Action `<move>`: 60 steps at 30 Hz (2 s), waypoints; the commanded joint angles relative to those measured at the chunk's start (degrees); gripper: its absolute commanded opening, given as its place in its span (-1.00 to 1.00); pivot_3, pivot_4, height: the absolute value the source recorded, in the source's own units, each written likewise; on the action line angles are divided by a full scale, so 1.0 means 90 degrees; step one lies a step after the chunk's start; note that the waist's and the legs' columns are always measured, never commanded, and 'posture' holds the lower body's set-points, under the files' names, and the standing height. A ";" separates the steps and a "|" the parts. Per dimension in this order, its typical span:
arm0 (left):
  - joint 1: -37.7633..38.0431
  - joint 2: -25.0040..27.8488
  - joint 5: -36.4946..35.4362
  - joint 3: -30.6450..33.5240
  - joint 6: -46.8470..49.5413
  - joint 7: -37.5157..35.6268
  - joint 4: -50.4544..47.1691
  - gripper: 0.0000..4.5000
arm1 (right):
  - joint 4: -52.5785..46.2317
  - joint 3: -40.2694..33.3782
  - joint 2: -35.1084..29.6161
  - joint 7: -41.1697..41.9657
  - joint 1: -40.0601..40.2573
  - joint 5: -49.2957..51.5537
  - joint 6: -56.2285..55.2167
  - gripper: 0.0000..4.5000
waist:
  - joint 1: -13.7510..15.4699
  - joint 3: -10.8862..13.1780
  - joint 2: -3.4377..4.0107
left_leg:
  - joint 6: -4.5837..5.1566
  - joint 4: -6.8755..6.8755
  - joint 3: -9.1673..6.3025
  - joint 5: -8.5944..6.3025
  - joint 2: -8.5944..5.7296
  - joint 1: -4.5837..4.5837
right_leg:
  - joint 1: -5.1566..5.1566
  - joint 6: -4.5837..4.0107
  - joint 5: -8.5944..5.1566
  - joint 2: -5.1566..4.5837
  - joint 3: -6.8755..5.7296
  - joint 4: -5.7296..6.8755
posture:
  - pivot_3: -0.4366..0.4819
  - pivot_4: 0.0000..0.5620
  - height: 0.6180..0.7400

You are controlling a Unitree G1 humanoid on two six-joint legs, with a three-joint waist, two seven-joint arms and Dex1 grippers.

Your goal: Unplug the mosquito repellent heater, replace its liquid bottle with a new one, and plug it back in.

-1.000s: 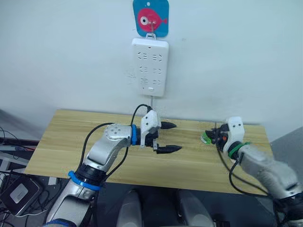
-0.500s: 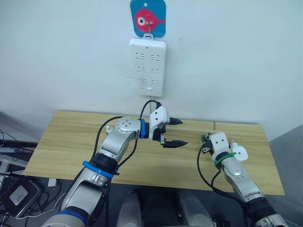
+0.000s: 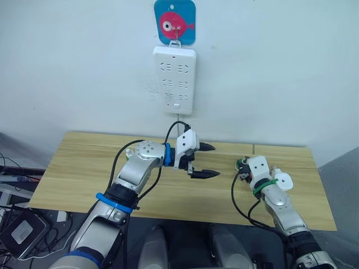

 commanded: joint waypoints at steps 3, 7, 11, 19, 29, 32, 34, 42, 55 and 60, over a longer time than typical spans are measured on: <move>0.0132 0.0106 -0.0017 0.0114 0.0032 0.0062 -0.0369 1.00 | -0.0502 -0.0351 -0.0194 0.0449 0.0219 0.0109 -0.0016 0.79 | 0.0011 0.0000 0.0001 | 0.0000 -0.0001 0.0000 0.0000 0.0000 0.0000 | 0.0001 0.0000 0.0000 0.0000 0.0000 0.0000 | -0.27 -0.27 1.00; 0.0305 0.0203 -0.0109 0.0395 0.0152 0.0354 -0.0549 1.00 | -0.1902 -0.0669 -0.0477 0.0901 0.0592 0.0510 0.0647 0.97 | 0.0012 0.0000 0.0001 | 0.0000 -0.0002 -0.0001 0.0000 0.0000 0.0001 | 0.0001 0.0000 0.0000 0.0000 0.0000 0.0001 | -0.27 -0.24 1.00; 0.0725 0.0359 -0.0322 0.1079 0.0387 0.0986 -0.1118 1.00 | -0.3559 -0.0820 -0.1044 0.1698 0.0584 0.1140 0.1761 0.97 | -0.0021 0.0000 0.0003 | 0.0000 0.0000 0.0004 0.0000 0.0003 0.0012 | 0.0004 0.0000 0.0000 0.0001 0.0009 0.0008 | -0.29 -0.21 1.00; 0.2904 0.0300 -0.0290 0.3032 0.0742 0.3321 -0.2929 1.00 | -0.4761 -0.0206 -0.2147 0.3852 -0.0446 0.2415 0.3440 0.97 | 0.0024 0.0002 -0.0002 | 0.0002 -0.0006 -0.0007 -0.0002 0.0012 0.0041 | 0.0040 0.0008 -0.0005 0.0004 -0.0003 -0.0008 | -0.15 -0.17 1.00; 0.5714 -0.0637 0.0178 0.3543 0.0302 0.4943 -0.3852 1.00 | -0.3527 0.0821 -0.1574 0.4858 -0.1833 0.1959 0.3183 0.97 | 0.0327 0.0026 -0.0037 | 0.0002 -0.0005 -0.0005 -0.0002 0.0001 0.0042 | 0.0047 0.0013 -0.0009 -0.0013 -0.0003 -0.0023 | 0.14 -0.06 1.00; 0.5546 -0.0847 0.0169 0.3600 0.0139 0.5245 -0.3364 1.00 | -0.3388 0.1056 -0.1353 0.4938 -0.2003 0.1772 0.3085 0.97 | 0.0427 0.0042 -0.0037 | 0.0002 -0.0009 -0.0005 -0.0003 0.0001 0.0041 | 0.0045 0.0012 -0.0009 -0.0010 -0.0003 -0.0029 | 0.17 -0.02 1.00; 0.5202 -0.0867 0.0220 0.3503 -0.0131 0.5229 -0.2837 1.00 | -0.3347 0.1166 -0.1277 0.4987 -0.2068 0.1659 0.3033 0.97 | 0.0500 0.0056 -0.0039 | 0.0001 -0.0012 -0.0005 -0.0004 -0.0001 0.0038 | 0.0046 0.0011 -0.0009 -0.0011 -0.0003 -0.0039 | 0.18 0.00 1.00; 0.3405 -0.0774 0.0398 0.3366 -0.1326 0.5167 -0.0203 1.00 | -0.3414 0.1244 -0.1322 0.5244 -0.2290 0.1423 0.3056 0.97 | 0.0551 0.0098 -0.0034 | -0.0002 -0.0025 -0.0007 -0.0005 0.0002 0.0037 | 0.0047 0.0000 -0.0002 -0.0009 -0.0013 -0.0051 | 0.09 0.04 1.00; 0.1708 -0.0793 0.0731 0.3177 -0.3026 0.5179 0.3122 1.00 | -0.3987 0.0790 -0.1599 0.4972 -0.2265 0.1619 0.3929 0.97 | 0.0462 0.0187 -0.0044 | -0.0003 -0.0026 -0.0009 -0.0005 0.0003 0.0035 | 0.0046 0.0000 -0.0001 -0.0008 -0.0015 -0.0051 | -0.07 0.12 1.00; 0.1377 -0.0731 0.0825 0.3172 -0.3510 0.5213 0.3917 1.00 | -0.4071 0.0660 -0.1665 0.4945 -0.2267 0.1654 0.4182 0.97 | 0.0379 0.0209 -0.0044 | -0.0003 -0.0029 -0.0009 -0.0005 0.0003 0.0034 | 0.0046 0.0000 -0.0001 -0.0008 -0.0016 -0.0051 | -0.08 0.13 1.00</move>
